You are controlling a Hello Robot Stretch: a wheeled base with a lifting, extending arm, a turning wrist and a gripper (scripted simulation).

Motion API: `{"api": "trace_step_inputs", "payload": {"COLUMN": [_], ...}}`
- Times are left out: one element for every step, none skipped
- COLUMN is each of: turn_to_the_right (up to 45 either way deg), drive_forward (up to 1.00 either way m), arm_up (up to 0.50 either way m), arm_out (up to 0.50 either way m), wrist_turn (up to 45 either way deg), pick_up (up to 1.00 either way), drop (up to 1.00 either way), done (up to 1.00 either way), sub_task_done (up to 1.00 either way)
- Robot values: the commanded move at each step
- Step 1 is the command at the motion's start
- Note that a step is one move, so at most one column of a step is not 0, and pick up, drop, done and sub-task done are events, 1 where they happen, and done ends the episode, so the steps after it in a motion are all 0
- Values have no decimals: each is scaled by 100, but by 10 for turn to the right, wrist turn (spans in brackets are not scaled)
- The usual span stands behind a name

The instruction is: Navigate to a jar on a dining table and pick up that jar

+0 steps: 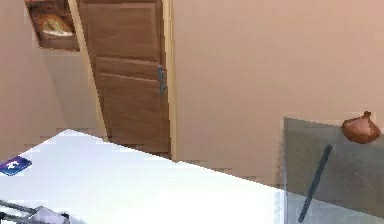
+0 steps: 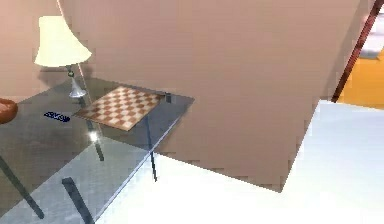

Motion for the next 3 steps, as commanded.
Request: {"api": "trace_step_inputs", "payload": {"turn_to_the_right": [0, 0, 450], "drive_forward": [100, 15, 0], "arm_up": [0, 0, 0], "arm_out": [0, 0, 0], "wrist_turn": [0, 0, 0], "pick_up": [0, 0, 0], "drop": [0, 0, 0], "done": [0, 0, 0], "sub_task_done": [0, 0, 0]}}
